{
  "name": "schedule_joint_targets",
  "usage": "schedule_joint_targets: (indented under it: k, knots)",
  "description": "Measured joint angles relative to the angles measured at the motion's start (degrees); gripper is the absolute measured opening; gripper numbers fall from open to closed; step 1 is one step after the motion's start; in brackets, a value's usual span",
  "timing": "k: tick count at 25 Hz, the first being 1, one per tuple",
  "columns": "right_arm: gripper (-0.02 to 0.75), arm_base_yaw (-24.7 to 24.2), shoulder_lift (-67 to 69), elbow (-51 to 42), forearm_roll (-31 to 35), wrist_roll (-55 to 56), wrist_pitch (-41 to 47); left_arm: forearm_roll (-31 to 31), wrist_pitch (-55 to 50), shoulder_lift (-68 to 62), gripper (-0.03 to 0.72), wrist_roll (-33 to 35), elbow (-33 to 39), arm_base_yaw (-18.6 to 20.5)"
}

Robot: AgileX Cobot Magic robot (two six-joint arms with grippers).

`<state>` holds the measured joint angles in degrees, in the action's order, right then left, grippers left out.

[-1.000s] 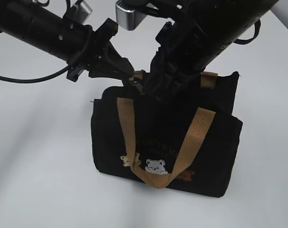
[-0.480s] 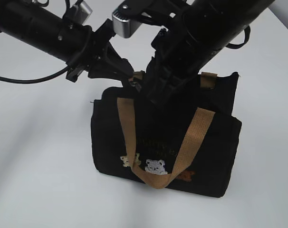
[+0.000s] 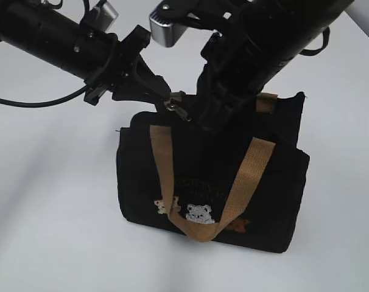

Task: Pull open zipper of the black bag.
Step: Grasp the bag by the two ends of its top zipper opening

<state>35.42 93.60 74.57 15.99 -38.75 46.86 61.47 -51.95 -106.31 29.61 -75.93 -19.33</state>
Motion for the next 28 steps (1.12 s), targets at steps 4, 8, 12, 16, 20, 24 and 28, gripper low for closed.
schedule_joint_targets:
  k: [4, 8, 12, 16, 20, 24, 28]
  knots:
    - [-0.001, 0.0, -2.2, 0.0, -6.7, 4.3, 3.0, 0.0, -0.1, 0.0, 0.027, 0.0, 0.0, 0.0]
    - [-0.001, 0.0, -4.4, 0.0, -11.3, 8.6, 5.7, -0.1, -0.2, 0.0, 0.027, 0.0, 0.0, 0.0]
    - [-0.001, 0.0, -6.0, 0.0, -16.0, 14.6, 10.2, -0.1, -0.3, 0.0, 0.027, 0.0, 0.0, 0.0]
    - [-0.001, -1.4, -7.6, 0.0, -20.1, 19.5, 15.0, -0.1, -0.3, 0.0, 0.027, 0.0, 0.0, 0.0]
    - [-0.001, -6.1, -8.9, 0.0, -20.3, 22.2, 19.0, -0.1, -0.3, 0.0, 0.027, 0.0, 0.0, 0.0]
    - [-0.001, -10.9, -8.9, 0.0, -20.1, 22.7, 22.0, -0.2, -0.3, 0.0, 0.027, 0.0, 0.0, 0.0]
    - [-0.001, -14.6, -8.9, 0.0, -17.9, 22.8, 22.2, -0.2, -0.3, 0.0, 0.027, 0.0, 0.0, 0.0]
